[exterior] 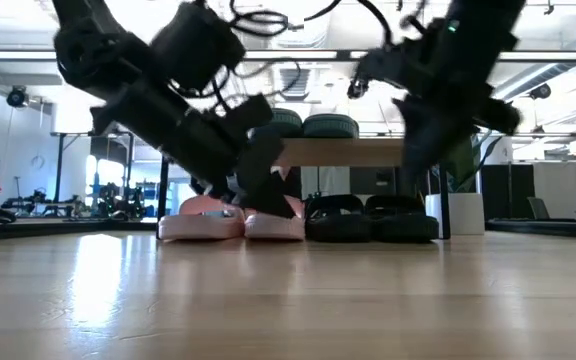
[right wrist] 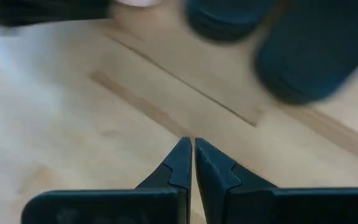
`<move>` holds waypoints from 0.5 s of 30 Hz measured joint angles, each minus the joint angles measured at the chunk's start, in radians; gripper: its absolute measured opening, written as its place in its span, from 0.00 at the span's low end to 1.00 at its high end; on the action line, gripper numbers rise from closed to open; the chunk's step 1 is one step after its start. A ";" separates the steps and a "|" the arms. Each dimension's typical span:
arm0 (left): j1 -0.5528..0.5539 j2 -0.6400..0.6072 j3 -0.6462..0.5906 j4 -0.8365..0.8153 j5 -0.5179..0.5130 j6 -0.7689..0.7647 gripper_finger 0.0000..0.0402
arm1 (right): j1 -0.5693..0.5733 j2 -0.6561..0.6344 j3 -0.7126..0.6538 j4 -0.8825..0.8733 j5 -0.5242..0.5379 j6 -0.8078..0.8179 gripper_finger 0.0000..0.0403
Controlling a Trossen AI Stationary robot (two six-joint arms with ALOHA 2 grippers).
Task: Pick and place slides into the shelf
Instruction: Adjust the slides under the shelf
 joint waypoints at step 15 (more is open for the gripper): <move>-0.148 -0.129 -0.001 -0.211 -0.051 0.002 0.03 | -0.004 -0.001 -0.261 0.188 0.051 0.392 0.03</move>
